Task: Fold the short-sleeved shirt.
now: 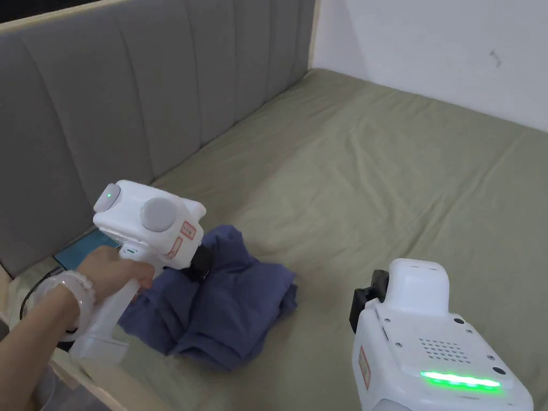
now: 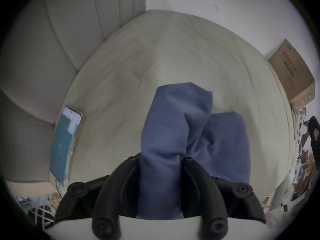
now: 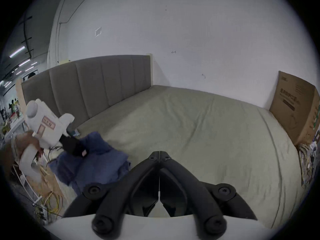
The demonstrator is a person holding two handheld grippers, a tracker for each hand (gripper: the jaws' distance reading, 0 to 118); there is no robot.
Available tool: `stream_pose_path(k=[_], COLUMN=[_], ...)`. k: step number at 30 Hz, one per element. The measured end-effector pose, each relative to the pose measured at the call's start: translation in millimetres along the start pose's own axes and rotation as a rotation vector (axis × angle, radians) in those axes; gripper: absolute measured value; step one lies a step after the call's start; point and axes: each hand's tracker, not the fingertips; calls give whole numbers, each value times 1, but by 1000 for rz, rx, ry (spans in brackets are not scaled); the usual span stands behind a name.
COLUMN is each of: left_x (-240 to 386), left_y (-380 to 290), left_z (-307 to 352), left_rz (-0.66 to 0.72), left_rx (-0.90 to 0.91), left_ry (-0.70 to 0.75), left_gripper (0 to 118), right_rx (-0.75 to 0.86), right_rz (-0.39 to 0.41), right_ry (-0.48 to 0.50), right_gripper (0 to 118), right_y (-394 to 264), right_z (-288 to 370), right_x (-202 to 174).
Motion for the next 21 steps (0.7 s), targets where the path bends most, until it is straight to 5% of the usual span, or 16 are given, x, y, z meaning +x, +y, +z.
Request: stream_pose_path(k=[2, 3, 5, 10, 11, 14, 15, 21], left_x=[0, 2, 6, 18, 22, 40, 50, 112], left_y=[2, 2, -2, -21, -27, -48, -55, -94], left_z=[0, 1, 9, 45, 53, 79, 84, 123], left_rz=[-9, -26, -41, 91, 119, 187, 188, 186], left_rx=[33, 59, 91, 157, 180, 247, 258, 386], left_ry=[54, 143, 211, 51, 20, -87, -112, -77], left_gripper=[101, 115, 115, 113, 106, 20, 5, 2], right_rx=[-8, -13, -20, -56, -58, -62, -63, -53], right_rz=[9, 14, 22, 6, 5, 6, 7, -10], right_ry=[11, 15, 25, 50, 54, 58, 59, 47], right_gripper=[1, 1, 1, 1, 1, 1, 1, 1], right_y=[-2, -2, -3, -6, -7, -8, -8, -9], right_z=[-4, -5, -6, -4, -2, 9, 14, 50], right_x=[0, 0, 2, 9, 11, 18, 21, 51])
